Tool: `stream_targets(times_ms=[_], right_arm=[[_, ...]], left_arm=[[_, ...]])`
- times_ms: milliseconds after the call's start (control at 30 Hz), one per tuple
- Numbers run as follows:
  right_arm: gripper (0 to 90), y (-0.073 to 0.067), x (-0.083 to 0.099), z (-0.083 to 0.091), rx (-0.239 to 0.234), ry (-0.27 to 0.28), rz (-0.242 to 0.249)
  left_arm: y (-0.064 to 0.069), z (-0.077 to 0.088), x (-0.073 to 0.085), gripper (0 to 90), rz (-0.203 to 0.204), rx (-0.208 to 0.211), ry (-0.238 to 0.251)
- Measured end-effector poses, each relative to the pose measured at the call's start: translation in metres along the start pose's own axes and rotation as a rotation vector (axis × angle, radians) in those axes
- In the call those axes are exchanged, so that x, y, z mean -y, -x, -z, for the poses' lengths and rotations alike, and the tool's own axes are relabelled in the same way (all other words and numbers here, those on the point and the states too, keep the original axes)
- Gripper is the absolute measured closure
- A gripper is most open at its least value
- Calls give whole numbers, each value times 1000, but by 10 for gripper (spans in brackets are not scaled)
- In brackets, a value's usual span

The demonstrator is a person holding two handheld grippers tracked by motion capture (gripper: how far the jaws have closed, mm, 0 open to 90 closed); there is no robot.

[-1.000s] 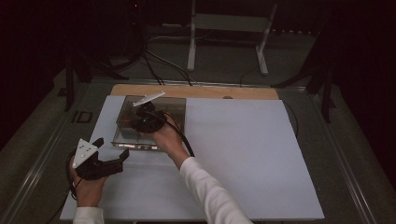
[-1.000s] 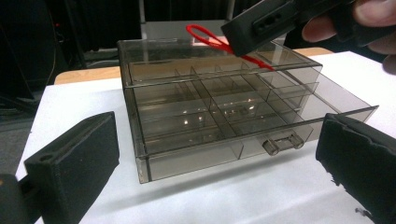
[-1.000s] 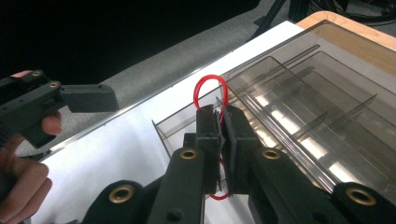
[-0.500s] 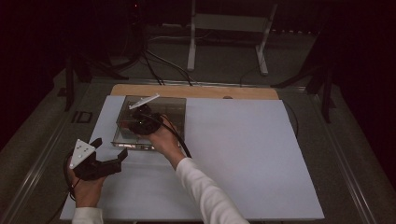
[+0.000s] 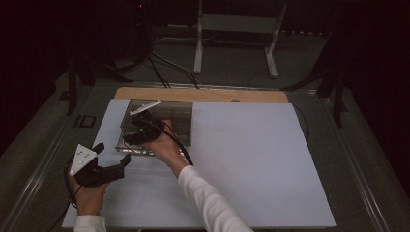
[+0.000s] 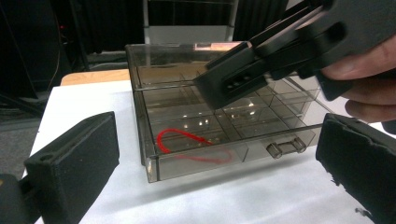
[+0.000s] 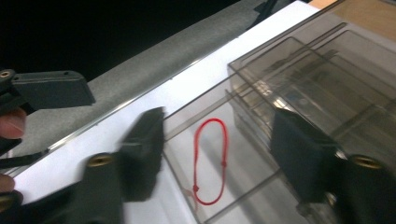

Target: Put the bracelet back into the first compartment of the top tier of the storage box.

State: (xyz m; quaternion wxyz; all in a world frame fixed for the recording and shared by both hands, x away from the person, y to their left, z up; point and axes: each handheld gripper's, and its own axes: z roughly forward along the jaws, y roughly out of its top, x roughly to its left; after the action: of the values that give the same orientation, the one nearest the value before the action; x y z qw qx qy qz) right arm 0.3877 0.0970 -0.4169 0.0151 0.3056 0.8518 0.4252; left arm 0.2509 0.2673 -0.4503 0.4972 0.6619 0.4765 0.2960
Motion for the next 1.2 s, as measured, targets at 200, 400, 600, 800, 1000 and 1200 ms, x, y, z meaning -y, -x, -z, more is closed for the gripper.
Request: stream_targets(times_ms=[200,400,600,800,1000,1200], right_arm=[[191,7,0,9,17,25,-32],[118,12,0,16,22,38,-46],[56,14,1,23,10,52,-47],[19,18,3,31,33,43,-20],[0,23,3,41,48,50,-7],[0,26,4,47,64,47,3]], left_arm=[[1,-1,0,10,-7,0,-3],[2,-2,0,10,-7,-1,-7],[1,-3,1,10,-11,-1,-16],[2,-5,2,10,-15,0,-20],[2,-5,2,10,-12,0,-21],[2,-5,2,10,-9,-2,-21]])
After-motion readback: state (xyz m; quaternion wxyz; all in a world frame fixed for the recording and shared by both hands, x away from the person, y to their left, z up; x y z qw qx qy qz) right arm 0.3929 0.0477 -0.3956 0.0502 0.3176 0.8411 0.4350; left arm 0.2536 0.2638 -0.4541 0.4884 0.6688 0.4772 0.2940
